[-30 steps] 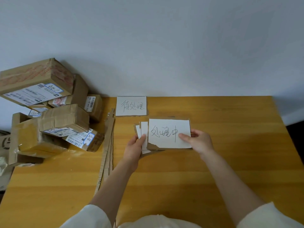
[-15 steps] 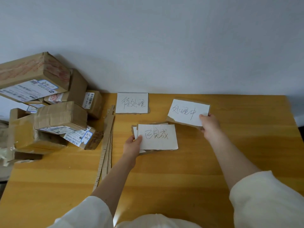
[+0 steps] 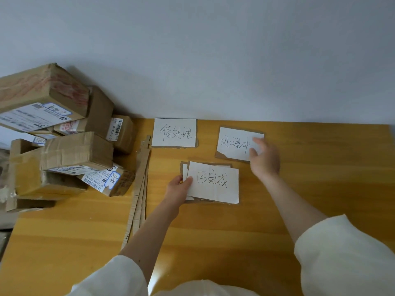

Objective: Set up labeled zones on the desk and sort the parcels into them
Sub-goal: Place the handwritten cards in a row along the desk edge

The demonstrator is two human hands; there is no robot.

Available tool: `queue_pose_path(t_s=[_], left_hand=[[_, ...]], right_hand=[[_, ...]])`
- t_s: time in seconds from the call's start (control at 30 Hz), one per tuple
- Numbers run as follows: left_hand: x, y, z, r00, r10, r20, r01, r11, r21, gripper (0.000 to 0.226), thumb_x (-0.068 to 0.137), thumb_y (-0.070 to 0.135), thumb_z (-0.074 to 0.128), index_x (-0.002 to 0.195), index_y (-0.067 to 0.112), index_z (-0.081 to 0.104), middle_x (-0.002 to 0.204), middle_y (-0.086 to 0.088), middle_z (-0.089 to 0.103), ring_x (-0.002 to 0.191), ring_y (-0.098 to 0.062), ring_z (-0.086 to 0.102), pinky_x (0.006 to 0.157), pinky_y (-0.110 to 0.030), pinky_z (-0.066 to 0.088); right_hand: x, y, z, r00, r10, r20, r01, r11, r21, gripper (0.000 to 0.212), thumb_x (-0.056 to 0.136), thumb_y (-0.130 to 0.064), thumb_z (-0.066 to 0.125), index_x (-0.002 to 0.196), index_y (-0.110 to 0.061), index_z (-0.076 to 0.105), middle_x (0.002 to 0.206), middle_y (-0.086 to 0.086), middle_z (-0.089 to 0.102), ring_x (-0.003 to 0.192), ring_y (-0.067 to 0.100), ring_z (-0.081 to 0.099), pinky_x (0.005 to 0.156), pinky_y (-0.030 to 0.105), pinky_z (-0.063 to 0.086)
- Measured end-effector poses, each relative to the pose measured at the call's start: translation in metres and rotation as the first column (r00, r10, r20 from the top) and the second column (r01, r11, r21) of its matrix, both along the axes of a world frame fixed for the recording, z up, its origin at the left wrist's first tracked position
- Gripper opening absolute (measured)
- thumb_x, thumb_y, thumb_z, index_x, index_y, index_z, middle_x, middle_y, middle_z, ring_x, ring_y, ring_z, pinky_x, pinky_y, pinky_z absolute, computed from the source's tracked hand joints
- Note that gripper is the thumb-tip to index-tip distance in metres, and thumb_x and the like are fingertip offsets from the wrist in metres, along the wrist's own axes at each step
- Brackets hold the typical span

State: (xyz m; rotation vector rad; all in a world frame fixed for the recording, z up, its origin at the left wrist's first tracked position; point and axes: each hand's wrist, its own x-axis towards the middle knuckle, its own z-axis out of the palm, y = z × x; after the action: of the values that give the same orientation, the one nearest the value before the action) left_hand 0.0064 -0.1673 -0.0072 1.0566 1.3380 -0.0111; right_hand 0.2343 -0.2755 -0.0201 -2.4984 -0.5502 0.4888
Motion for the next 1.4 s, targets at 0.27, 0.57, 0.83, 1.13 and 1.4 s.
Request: queue_pose_path(t_s=[0.27, 0.57, 0.83, 1.13, 1.4], left_hand=[[0.004, 0.002, -0.004, 1.000, 0.008, 0.012, -0.008, 1.000, -0.013, 0.016, 0.098, 0.029, 0.051, 0.111, 0.023, 0.057, 0.112, -0.004, 0.067, 0.104, -0.024, 0.064, 0.093, -0.042, 0.053], [0.008, 0.004, -0.006, 1.000, 0.006, 0.016, -0.006, 1.000, -0.023, 0.024, 0.099, 0.031, 0.050, 0.120, 0.021, 0.056, 0.113, -0.002, 0.067, 0.102, -0.021, 0.064, 0.086, -0.036, 0.054], [0.013, 0.004, -0.006, 1.000, 0.012, 0.016, -0.011, 1.000, -0.023, 0.017, 0.099, 0.030, 0.050, 0.113, 0.023, 0.057, 0.112, -0.001, 0.067, 0.102, -0.021, 0.064, 0.089, -0.036, 0.052], [0.013, -0.001, 0.006, 0.998, 0.037, 0.042, -0.036, 0.999, -0.033, 0.020, 0.097, 0.030, 0.053, 0.114, 0.021, 0.059, 0.111, -0.001, 0.068, 0.103, -0.021, 0.064, 0.095, -0.040, 0.052], [0.019, -0.015, 0.031, 0.972, 0.130, 0.197, -0.117, 0.990, -0.077, 0.020, 0.098, 0.025, 0.053, 0.115, 0.018, 0.059, 0.110, -0.002, 0.070, 0.100, -0.022, 0.067, 0.086, -0.037, 0.056]], right_hand=[[-0.011, 0.004, -0.018, 0.911, 0.400, -0.103, -0.413, 0.881, -0.232, 0.038, 0.102, -0.039, 0.042, 0.137, -0.030, 0.053, 0.161, 0.000, 0.023, 0.147, 0.022, 0.017, 0.119, 0.038, 0.019], [0.006, 0.022, -0.013, 0.895, 0.428, -0.122, -0.445, 0.871, -0.208, 0.036, 0.101, -0.037, 0.045, 0.134, -0.027, 0.056, 0.159, 0.000, 0.026, 0.146, 0.023, 0.020, 0.117, 0.041, 0.024], [0.011, 0.025, -0.013, 0.898, 0.417, -0.141, -0.438, 0.878, -0.193, 0.031, 0.099, -0.035, 0.049, 0.128, -0.028, 0.059, 0.158, 0.000, 0.029, 0.145, 0.023, 0.021, 0.116, 0.042, 0.027], [-0.002, 0.009, 0.012, 0.971, 0.216, -0.099, -0.204, 0.972, 0.118, 0.031, 0.099, -0.026, 0.053, 0.128, -0.020, 0.060, 0.149, 0.000, 0.043, 0.142, 0.019, 0.033, 0.111, 0.031, 0.030], [-0.044, -0.047, 0.056, 0.757, -0.051, -0.652, 0.237, 0.950, 0.202, 0.049, 0.081, -0.049, 0.071, 0.120, -0.022, 0.056, 0.112, -0.007, 0.067, 0.101, 0.010, 0.064, 0.084, 0.032, 0.055]])
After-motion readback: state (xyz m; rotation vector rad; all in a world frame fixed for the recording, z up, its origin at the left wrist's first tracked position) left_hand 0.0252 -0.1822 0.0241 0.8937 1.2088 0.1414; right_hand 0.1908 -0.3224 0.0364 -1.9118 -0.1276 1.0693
